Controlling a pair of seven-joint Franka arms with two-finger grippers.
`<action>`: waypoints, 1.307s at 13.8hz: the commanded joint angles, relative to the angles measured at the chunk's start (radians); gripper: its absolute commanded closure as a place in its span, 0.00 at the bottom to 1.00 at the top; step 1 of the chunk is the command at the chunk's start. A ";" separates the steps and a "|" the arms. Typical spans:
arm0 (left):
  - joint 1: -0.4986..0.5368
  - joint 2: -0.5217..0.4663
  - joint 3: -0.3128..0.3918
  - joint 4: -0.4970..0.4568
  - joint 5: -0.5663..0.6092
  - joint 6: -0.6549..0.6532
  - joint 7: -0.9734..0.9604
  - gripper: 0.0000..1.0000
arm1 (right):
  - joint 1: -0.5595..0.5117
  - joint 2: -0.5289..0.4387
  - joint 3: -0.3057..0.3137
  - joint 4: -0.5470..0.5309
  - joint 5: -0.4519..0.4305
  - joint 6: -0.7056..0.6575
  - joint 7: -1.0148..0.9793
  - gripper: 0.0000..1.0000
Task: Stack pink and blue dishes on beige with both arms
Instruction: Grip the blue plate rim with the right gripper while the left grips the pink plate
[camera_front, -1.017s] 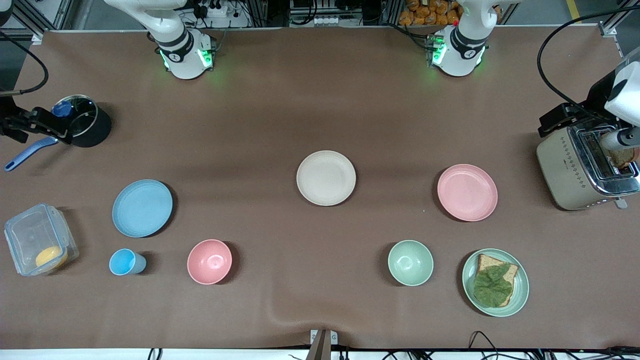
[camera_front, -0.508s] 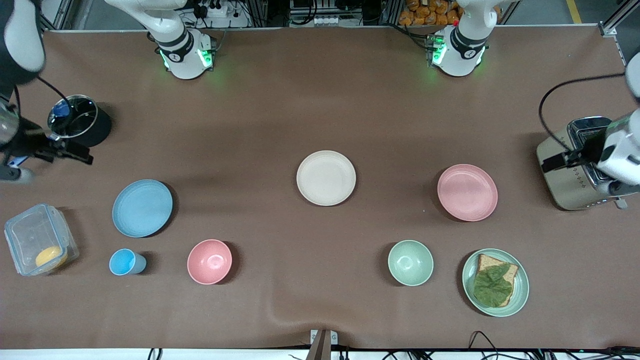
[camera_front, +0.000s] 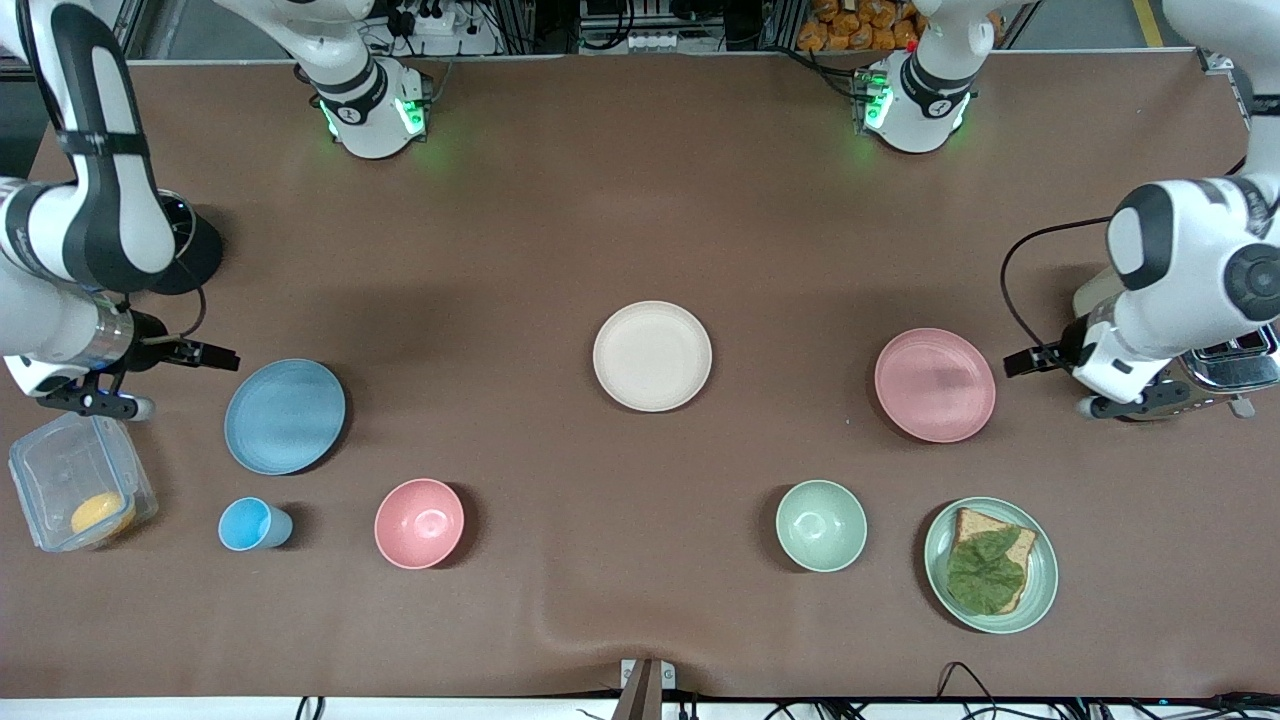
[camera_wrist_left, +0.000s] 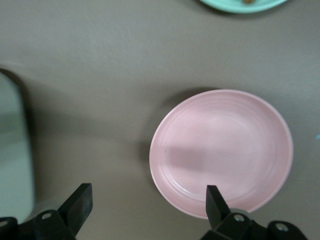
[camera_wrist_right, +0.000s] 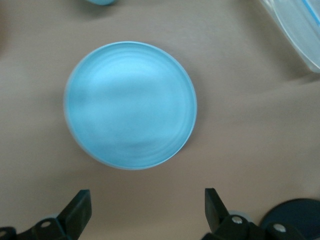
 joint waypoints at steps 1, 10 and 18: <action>0.061 0.061 -0.007 -0.021 0.008 0.077 0.024 0.00 | -0.063 0.071 0.017 0.003 -0.007 0.059 -0.019 0.00; 0.075 0.166 -0.017 -0.016 -0.008 0.174 0.041 0.03 | -0.077 0.203 0.018 0.003 0.000 0.266 -0.023 0.00; 0.063 0.198 -0.023 -0.010 -0.009 0.206 0.038 0.24 | -0.077 0.260 0.018 0.001 0.016 0.303 -0.025 0.00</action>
